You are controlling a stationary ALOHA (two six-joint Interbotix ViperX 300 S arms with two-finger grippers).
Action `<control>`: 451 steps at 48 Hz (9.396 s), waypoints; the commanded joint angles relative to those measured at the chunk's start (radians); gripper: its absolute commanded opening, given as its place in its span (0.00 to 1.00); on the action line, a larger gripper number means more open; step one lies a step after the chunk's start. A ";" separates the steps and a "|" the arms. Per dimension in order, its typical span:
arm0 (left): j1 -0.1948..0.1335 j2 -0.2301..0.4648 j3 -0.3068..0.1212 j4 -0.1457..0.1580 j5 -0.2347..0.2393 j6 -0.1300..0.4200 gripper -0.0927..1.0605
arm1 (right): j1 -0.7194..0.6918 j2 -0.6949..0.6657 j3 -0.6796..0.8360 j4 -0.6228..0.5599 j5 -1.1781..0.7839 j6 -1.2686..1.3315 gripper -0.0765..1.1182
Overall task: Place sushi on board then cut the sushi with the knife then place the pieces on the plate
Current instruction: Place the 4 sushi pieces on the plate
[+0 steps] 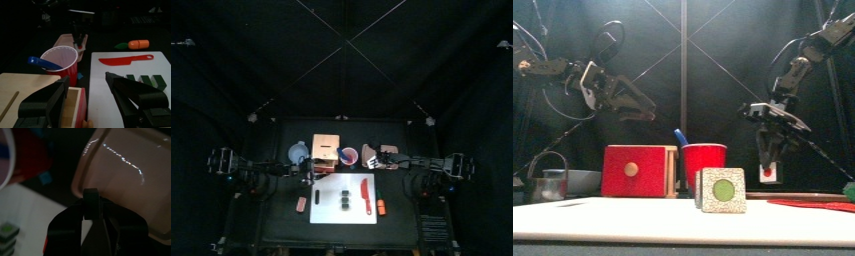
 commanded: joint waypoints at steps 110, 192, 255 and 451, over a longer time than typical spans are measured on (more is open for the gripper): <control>0.025 -0.026 0.009 -0.041 -0.058 0.000 0.88 | 0.540 0.347 -0.472 0.324 0.061 -0.905 0.81; 0.015 -0.028 0.018 -0.017 -0.058 0.002 0.88 | -0.058 0.067 -0.044 -0.072 0.084 -0.104 0.67; 0.037 -0.020 0.006 -0.026 -0.049 0.000 0.88 | 0.549 0.270 -0.430 0.310 0.066 -0.844 0.76; 0.034 -0.072 -0.008 -0.015 -0.032 0.000 0.88 | 0.752 0.285 -0.457 0.018 0.078 -0.316 0.74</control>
